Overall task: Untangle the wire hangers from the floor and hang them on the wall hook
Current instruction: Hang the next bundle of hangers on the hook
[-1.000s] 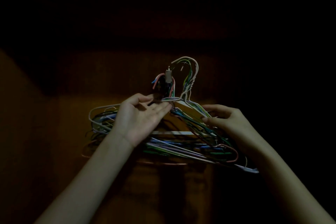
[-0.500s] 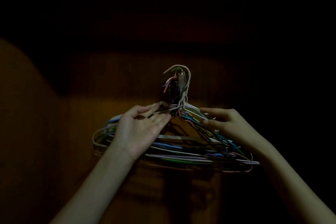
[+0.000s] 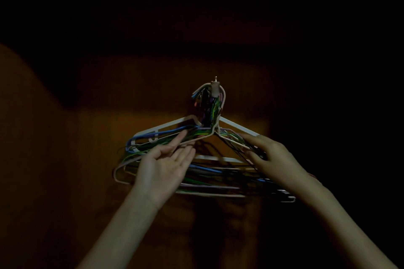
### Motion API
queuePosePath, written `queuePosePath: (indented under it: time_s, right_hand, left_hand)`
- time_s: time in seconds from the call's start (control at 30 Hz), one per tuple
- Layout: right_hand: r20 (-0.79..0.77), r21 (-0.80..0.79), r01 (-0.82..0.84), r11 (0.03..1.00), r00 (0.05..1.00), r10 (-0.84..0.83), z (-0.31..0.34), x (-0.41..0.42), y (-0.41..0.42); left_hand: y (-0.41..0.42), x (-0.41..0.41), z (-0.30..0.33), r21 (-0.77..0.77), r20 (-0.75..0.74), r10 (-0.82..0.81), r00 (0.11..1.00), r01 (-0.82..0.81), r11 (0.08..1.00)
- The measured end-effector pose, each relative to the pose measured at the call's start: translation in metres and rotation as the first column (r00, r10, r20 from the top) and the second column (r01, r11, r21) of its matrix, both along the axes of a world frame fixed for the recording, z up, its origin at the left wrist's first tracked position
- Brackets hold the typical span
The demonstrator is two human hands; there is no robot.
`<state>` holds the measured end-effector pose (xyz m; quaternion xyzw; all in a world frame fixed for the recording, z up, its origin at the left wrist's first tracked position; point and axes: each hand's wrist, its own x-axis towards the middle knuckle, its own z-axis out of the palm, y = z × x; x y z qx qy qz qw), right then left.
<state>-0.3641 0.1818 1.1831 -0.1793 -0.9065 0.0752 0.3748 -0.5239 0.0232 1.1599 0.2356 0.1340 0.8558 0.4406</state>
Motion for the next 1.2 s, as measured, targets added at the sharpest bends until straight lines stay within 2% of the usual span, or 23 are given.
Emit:
queuePosePath:
  time_s: [0.1, 0.17, 0.23, 0.3, 0.4, 0.47, 0.5, 0.63, 0.73, 0.93, 1.03, 1.2]
  right_hand:
    - [0.021, 0.036, 0.070, 0.997, 0.997, -0.071, -0.007, 0.001, 0.003]
    - [0.032, 0.079, 0.115, 0.990, 0.993, -0.118, -0.013, 0.004, -0.001]
    - [0.036, 0.118, 0.174, 0.978, 0.983, -0.179, -0.020, 0.008, -0.004]
    - [0.022, 0.144, 0.228, 0.963, 0.972, -0.234, -0.027, 0.011, -0.007]
    - [0.001, 0.198, 0.298, 0.934, 0.953, -0.304, -0.040, 0.020, -0.013]
    - [-0.015, 0.210, 0.339, 0.917, 0.939, -0.344, -0.047, 0.027, -0.018]
    - [-0.012, 0.219, 0.366, 0.904, 0.928, -0.373, -0.051, 0.031, -0.021]
    - [-0.021, 0.234, 0.450, 0.862, 0.889, -0.458, -0.065, 0.049, -0.034]
    - [-0.014, 0.241, 0.527, 0.815, 0.842, -0.540, -0.083, 0.065, -0.047]
    - [0.077, 0.215, 0.684, 0.697, 0.699, -0.711, -0.142, 0.131, -0.078]
    - [0.061, 0.218, 0.757, 0.616, 0.620, -0.783, -0.179, 0.182, -0.098]
    - [0.161, 0.239, 0.868, 0.435, 0.407, -0.899, -0.242, 0.275, -0.130]
  left_hand:
    - [0.002, 0.000, -0.007, -0.069, -0.047, 0.096, 0.994, -0.099, 0.993]
    - [0.006, 0.001, -0.015, -0.119, -0.223, 0.187, 0.957, -0.217, 0.969]
    - [0.006, 0.004, -0.020, -0.149, -0.431, 0.271, 0.861, -0.364, 0.919]
    - [0.004, 0.010, -0.024, -0.156, -0.691, 0.310, 0.653, -0.553, 0.818]
    - [0.002, 0.023, -0.035, 0.033, -0.937, 0.265, 0.229, -0.695, 0.718]
    - [0.005, 0.030, -0.042, 0.191, -0.973, 0.226, -0.052, -0.730, 0.656]
    - [0.006, 0.033, -0.045, 0.255, -0.966, 0.205, -0.160, -0.736, 0.627]
    - [0.014, 0.048, -0.054, 0.425, -0.888, 0.119, -0.443, -0.697, 0.578]
    - [0.018, 0.060, -0.068, 0.470, -0.840, 0.085, -0.536, -0.640, 0.608]
    - [0.022, 0.111, -0.117, 0.522, -0.743, 0.118, -0.658, -0.460, 0.718]
    - [0.023, 0.156, -0.145, 0.516, -0.743, 0.199, -0.640, -0.358, 0.778]
    - [0.016, 0.245, -0.189, 0.483, -0.744, 0.287, -0.603, -0.189, 0.855]
